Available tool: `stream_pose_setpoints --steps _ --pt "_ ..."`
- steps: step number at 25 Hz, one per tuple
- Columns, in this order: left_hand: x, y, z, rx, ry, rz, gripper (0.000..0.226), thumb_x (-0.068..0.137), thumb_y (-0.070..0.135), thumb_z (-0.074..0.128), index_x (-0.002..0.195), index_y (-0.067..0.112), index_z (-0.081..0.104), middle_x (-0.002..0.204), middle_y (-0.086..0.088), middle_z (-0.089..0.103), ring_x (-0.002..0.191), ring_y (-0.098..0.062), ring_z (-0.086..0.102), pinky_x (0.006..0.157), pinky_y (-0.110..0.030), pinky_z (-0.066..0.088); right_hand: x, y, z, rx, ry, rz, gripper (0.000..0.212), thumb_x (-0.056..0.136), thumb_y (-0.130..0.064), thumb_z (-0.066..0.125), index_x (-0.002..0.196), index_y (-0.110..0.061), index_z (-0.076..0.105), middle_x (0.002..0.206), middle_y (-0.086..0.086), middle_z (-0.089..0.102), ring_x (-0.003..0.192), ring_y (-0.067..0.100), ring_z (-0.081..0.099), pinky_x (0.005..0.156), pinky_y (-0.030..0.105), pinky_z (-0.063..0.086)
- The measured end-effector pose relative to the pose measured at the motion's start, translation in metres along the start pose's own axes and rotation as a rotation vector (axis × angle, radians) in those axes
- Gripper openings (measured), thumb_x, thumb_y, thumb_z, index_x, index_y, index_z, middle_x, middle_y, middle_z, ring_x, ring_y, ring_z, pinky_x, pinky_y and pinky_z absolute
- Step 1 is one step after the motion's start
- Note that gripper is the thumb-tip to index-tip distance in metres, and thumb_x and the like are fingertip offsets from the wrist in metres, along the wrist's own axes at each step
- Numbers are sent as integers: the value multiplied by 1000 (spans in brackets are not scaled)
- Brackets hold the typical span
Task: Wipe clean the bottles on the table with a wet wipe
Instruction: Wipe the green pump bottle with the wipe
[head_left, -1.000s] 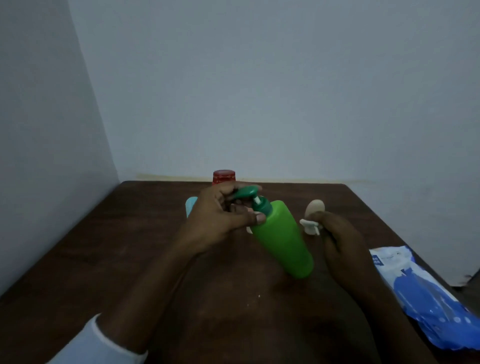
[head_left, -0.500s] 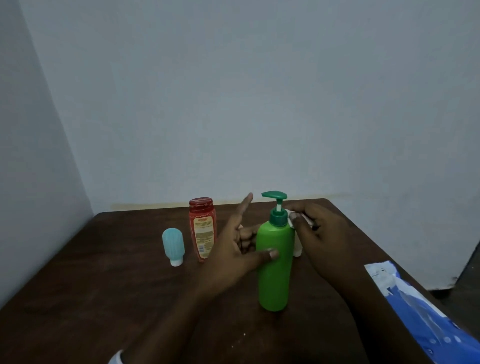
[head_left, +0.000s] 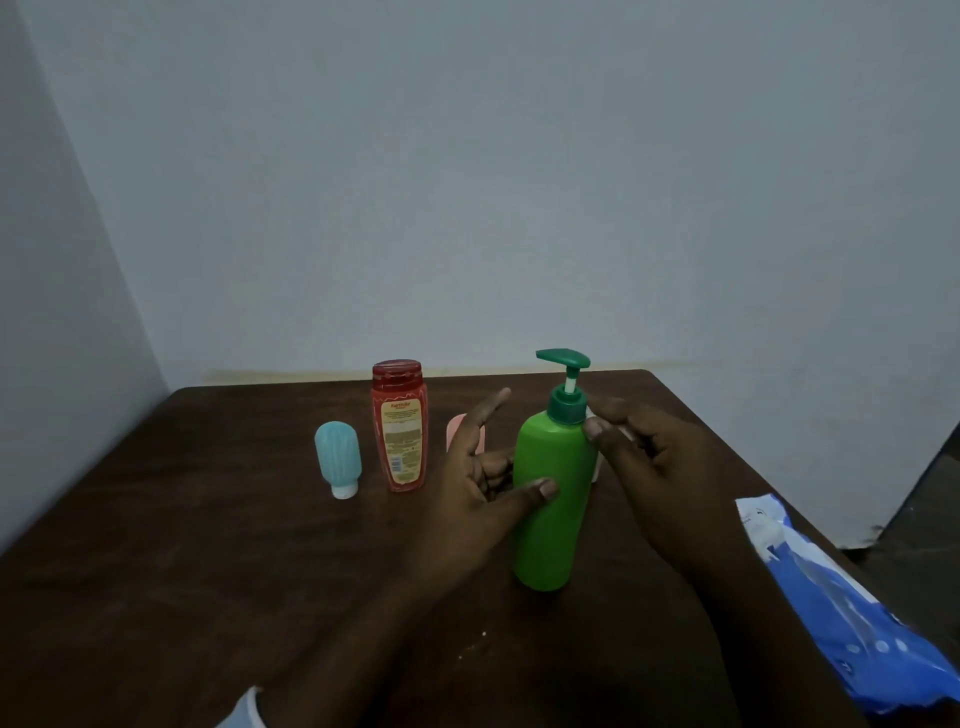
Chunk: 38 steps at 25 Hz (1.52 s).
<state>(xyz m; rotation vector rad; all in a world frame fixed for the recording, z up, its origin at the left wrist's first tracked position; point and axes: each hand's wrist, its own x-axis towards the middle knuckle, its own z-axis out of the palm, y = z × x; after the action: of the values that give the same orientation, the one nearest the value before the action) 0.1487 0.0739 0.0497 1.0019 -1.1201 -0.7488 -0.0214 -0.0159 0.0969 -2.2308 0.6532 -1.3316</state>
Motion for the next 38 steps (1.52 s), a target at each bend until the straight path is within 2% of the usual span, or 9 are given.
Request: stream_pose_setpoints --steps 5,10,13,17,21,24,29,35,38 --pt "-1 -1 0 11 5 -6 81 90 -10 70 152 26 34 110 -12 80 110 -27 75 91 -37 61 -24 9 16 -261 162 -263 31 93 -11 62 123 -7 70 121 3 70 112 16 64 100 27 48" --pt "3 -5 0 8 -8 -5 81 92 -9 68 151 32 31 107 -14 80 108 -29 76 92 -42 62 8 -10 -4 79 -50 111 24 102 -16 55 117 -20 73 109 -12 74 102 -3 66 84 15 52" --pt "1 -9 4 42 31 6 78 90 -6 72 149 31 37 108 -9 81 108 -24 76 91 -40 62 6 -12 -5 245 -182 156 30 103 -9 51 125 -20 68 117 -13 71 109 -4 64 82 7 48" --pt "-3 -14 5 150 95 63 46 86 5 81 119 32 65 111 3 80 109 -15 75 94 -41 61 -9 0 4 26 10 73 28 100 -17 56 123 -26 67 121 -16 68 116 2 61 95 23 50" --pt "-10 -11 6 131 89 123 18 86 23 76 101 26 67 111 1 76 106 -6 70 86 -22 56 -14 -6 10 -70 167 -34 27 94 -4 64 110 -24 70 110 -9 68 107 -3 60 90 14 46" --pt "-7 -15 1 -49 -35 11 39 90 21 79 113 0 55 123 -18 71 115 -18 69 90 -28 57 -14 -7 7 1 163 33 20 95 -8 64 108 -19 73 106 -9 71 104 2 64 90 23 51" --pt "-4 -17 -6 -484 -184 -185 50 86 25 79 124 7 54 118 -19 62 104 -26 64 88 -39 51 -18 -7 7 121 153 108 20 94 -10 66 109 -21 74 104 -11 73 103 8 68 89 37 56" --pt "-2 -22 -5 -270 -105 -161 67 75 16 85 133 9 52 129 -16 66 119 -29 63 101 -42 51 -15 -13 2 187 58 124 26 93 -2 65 111 -17 76 106 -8 75 101 5 69 87 29 57" --pt "0 -19 -4 -142 -73 -127 72 76 5 87 139 13 54 130 -10 71 118 -23 69 95 -35 57 -19 -21 1 310 74 158 23 92 0 65 105 -16 75 100 -4 76 97 10 71 84 33 58"
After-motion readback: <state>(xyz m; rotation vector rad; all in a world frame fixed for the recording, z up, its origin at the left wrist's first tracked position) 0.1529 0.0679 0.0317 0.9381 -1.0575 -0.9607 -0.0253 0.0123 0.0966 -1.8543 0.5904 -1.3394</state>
